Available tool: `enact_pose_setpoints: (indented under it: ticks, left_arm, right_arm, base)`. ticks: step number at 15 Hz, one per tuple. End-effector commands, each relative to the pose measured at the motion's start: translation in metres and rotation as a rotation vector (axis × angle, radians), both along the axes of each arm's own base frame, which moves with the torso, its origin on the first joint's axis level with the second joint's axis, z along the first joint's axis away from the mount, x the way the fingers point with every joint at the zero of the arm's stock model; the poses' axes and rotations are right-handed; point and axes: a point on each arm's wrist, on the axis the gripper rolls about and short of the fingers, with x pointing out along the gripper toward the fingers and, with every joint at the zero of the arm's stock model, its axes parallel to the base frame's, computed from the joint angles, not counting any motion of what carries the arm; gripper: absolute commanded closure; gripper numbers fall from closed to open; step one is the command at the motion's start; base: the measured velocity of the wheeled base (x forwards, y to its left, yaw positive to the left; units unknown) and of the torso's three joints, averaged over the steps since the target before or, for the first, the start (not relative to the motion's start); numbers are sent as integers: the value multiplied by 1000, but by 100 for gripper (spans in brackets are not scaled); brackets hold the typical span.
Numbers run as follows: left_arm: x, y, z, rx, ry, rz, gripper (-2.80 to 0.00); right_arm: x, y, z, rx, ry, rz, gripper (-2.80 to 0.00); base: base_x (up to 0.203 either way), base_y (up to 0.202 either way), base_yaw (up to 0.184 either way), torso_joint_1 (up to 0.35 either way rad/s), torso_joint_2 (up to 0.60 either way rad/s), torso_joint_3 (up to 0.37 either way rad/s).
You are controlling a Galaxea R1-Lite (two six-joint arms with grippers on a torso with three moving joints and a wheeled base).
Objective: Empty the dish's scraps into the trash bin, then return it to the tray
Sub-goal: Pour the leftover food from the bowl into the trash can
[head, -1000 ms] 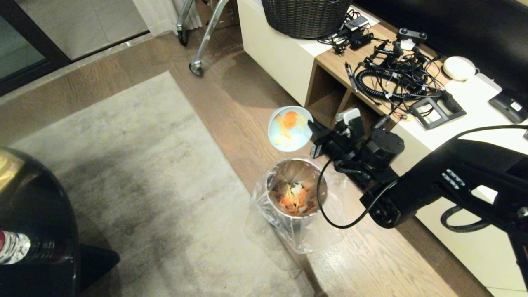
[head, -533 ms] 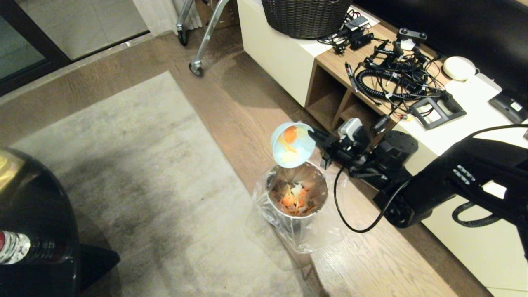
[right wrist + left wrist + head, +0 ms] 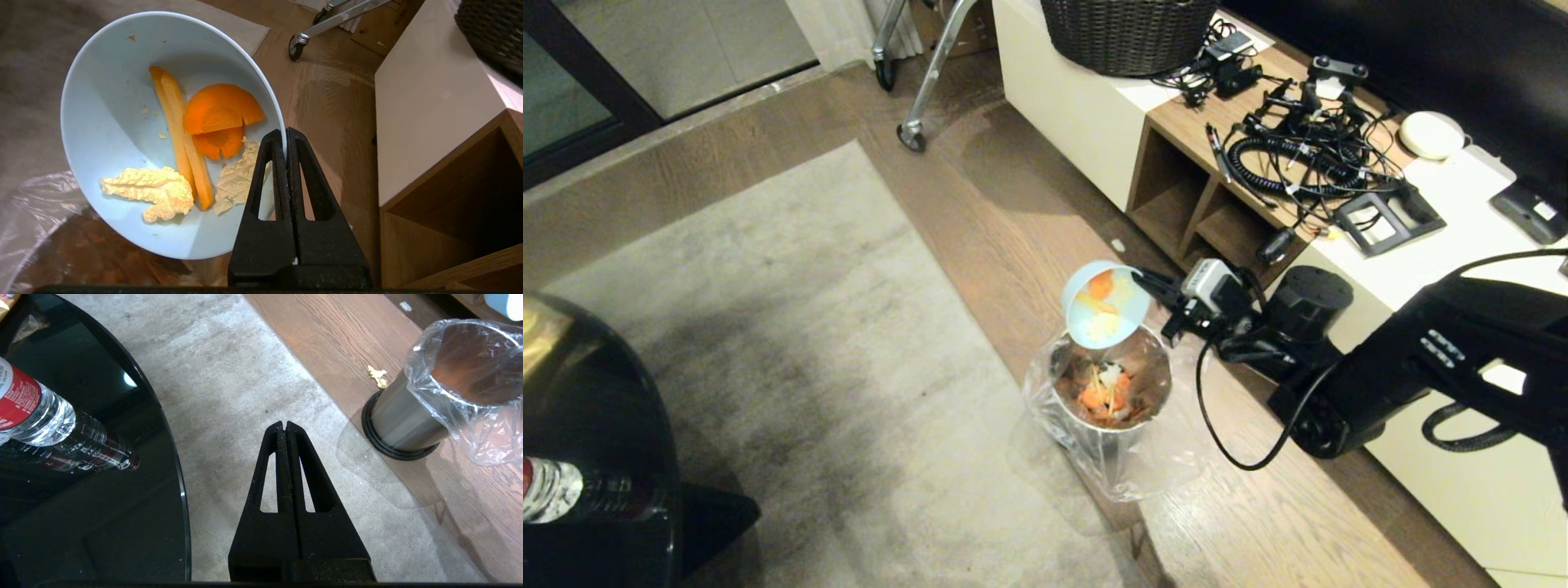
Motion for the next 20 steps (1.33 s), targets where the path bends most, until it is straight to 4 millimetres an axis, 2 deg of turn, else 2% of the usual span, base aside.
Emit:
enact_pose_setpoints:
  ticks: [1, 9, 15, 20]
  left_arm:
    - [0, 0, 0, 0, -1, 1, 0]
    - [0, 0, 0, 0, -1, 1, 0]
    - [0, 0, 0, 0, -1, 1, 0]
    - [0, 0, 0, 0, -1, 1, 0]
  right_arm:
    - [0, 0, 0, -11, -47, -6, 0]
    - [7, -4, -12, -97, -56, -48, 0]
    - [21, 0, 13, -172, -299, -113, 0]
    - [12, -1, 27, -189, -359, -121, 0]
  base:
    - [0, 0, 0, 0, 0, 0]
    - [0, 0, 0, 0, 0, 0]
    - [0, 0, 0, 0, 0, 0]
    - [0, 0, 0, 0, 0, 0]
